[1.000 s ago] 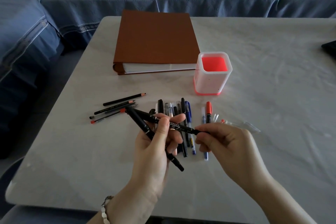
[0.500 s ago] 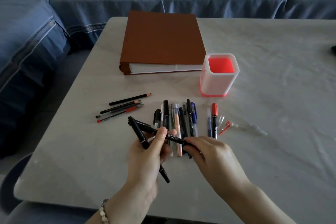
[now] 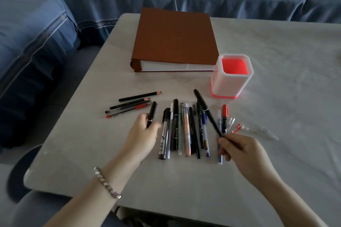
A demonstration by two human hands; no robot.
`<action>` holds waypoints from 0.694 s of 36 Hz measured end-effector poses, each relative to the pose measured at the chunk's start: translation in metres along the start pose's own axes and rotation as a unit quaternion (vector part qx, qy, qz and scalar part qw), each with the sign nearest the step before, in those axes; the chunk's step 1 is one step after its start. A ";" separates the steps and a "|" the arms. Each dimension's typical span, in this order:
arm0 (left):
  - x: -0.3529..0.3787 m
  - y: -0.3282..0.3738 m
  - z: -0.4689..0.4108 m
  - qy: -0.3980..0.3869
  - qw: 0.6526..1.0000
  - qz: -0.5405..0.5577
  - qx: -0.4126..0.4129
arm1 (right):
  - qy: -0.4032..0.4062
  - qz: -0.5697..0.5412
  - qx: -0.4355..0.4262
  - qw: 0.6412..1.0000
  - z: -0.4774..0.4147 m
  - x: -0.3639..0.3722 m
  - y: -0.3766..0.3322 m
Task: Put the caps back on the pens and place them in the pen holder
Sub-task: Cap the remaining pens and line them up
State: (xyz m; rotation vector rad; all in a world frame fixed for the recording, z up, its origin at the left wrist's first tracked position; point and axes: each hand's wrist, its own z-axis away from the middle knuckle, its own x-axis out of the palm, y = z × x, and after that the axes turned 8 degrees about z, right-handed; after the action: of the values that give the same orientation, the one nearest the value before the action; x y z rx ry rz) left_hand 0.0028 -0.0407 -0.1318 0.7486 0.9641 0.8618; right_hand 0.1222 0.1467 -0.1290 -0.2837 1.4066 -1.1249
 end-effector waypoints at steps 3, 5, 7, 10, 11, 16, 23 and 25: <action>-0.002 -0.015 -0.014 0.012 0.995 -0.102 0.007 | 0.007 0.016 0.001 1.000 -0.002 -0.006 0.003; 0.003 -0.020 -0.014 -0.007 0.991 -0.132 0.010 | 0.007 0.023 0.001 1.000 -0.002 -0.006 0.003; 0.008 -0.019 -0.011 -0.023 0.987 -0.155 0.029 | 0.003 0.029 0.004 1.000 -0.002 -0.004 0.002; 0.016 -0.016 -0.007 -0.034 0.981 -0.178 0.064 | -0.013 0.034 0.008 0.999 0.000 0.000 -0.001; 0.017 -0.014 -0.006 -0.029 0.979 -0.189 0.077 | -0.018 0.037 0.007 0.999 0.000 0.001 -0.003; 0.028 -0.004 -0.011 -0.002 0.948 -0.278 0.156 | -0.024 0.042 0.006 0.999 0.001 0.005 -0.004; 0.045 0.007 -0.024 -0.014 0.923 -0.364 0.125 | -0.031 0.038 0.010 0.999 0.004 0.007 -0.004; 0.047 0.009 -0.025 -0.013 0.925 -0.363 0.107 | -0.033 0.036 0.013 0.999 0.005 0.007 -0.003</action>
State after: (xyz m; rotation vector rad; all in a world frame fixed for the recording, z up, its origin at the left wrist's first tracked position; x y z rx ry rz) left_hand -0.0084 0.0082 -0.1513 0.5153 1.2091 0.0961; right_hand 0.1235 0.1377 -0.1298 -0.2475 1.3332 -1.0661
